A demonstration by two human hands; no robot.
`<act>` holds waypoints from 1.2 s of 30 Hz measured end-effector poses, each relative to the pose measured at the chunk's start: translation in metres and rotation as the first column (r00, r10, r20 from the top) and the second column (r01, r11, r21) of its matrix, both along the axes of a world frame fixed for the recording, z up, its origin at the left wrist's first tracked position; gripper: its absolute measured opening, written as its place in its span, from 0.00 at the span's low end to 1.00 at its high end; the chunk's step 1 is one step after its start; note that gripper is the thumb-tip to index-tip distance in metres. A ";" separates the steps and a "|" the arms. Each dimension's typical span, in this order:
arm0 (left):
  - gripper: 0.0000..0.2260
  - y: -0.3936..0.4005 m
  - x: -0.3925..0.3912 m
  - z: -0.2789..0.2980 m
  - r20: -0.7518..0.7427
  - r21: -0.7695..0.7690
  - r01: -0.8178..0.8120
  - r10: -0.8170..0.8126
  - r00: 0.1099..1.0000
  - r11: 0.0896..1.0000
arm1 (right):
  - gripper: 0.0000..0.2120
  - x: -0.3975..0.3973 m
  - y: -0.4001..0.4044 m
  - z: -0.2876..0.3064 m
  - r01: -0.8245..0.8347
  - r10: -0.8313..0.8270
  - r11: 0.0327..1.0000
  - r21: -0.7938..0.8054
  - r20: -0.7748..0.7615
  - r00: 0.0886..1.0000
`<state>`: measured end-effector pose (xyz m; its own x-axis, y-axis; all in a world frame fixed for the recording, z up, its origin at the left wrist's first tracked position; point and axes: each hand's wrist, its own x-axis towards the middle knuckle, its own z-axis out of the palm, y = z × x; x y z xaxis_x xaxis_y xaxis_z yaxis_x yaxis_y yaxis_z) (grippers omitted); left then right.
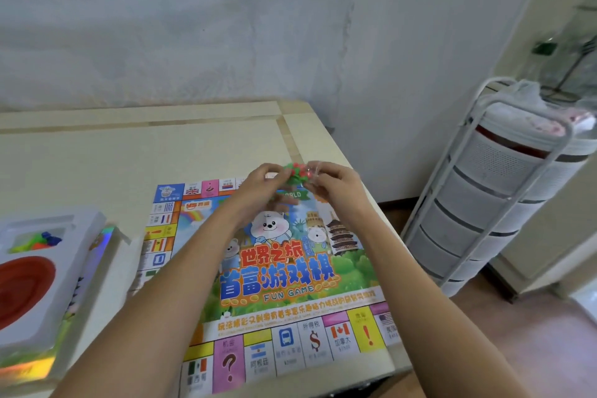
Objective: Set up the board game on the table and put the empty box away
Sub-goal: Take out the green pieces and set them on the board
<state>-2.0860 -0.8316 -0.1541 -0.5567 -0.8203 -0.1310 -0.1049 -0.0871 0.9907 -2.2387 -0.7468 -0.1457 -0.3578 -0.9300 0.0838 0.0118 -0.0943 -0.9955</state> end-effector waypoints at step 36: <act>0.07 -0.029 -0.066 -0.011 0.227 -0.615 -0.030 0.213 0.950 0.788 | 0.26 -0.053 -0.051 -0.063 0.187 -0.192 0.978 0.090 0.050 0.980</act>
<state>-2.1520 -0.8610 -0.1653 -0.4638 -0.8409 0.2787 -0.4044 0.4809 0.7780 -2.2915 -0.7979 -0.2089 -0.5302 -0.8477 -0.0179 0.0594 -0.0161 -0.9981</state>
